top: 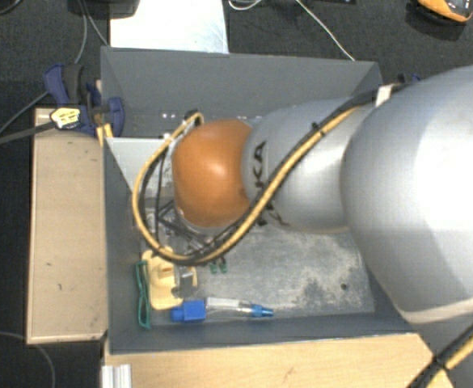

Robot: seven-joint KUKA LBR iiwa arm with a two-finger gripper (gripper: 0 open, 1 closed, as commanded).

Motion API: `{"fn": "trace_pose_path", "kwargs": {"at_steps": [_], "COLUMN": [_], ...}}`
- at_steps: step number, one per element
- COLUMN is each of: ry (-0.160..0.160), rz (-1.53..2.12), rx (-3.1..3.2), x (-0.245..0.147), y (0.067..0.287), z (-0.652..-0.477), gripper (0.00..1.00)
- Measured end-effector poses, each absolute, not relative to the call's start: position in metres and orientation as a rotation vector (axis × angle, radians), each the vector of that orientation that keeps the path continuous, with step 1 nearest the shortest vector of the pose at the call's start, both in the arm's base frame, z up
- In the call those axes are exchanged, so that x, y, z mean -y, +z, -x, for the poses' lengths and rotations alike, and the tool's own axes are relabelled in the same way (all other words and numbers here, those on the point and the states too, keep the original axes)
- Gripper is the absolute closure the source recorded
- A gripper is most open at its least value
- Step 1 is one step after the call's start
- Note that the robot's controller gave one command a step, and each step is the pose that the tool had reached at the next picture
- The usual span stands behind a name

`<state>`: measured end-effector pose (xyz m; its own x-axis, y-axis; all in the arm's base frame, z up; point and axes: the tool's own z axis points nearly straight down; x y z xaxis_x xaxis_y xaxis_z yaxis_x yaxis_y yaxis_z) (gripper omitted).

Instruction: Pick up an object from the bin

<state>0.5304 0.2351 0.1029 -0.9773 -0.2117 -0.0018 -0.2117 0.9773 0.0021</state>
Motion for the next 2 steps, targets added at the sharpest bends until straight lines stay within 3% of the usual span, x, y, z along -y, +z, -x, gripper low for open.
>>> {"fn": "trace_pose_path", "kwargs": {"at_steps": [1, 2], "ry": [0.005, 0.005], "rz": [0.603, 0.720], "rx": [-3.074, -3.055], "x": [-0.242, -0.233], "y": [0.162, 0.100], "z": [-0.525, -0.527], "gripper": [0.00, 0.00]}}
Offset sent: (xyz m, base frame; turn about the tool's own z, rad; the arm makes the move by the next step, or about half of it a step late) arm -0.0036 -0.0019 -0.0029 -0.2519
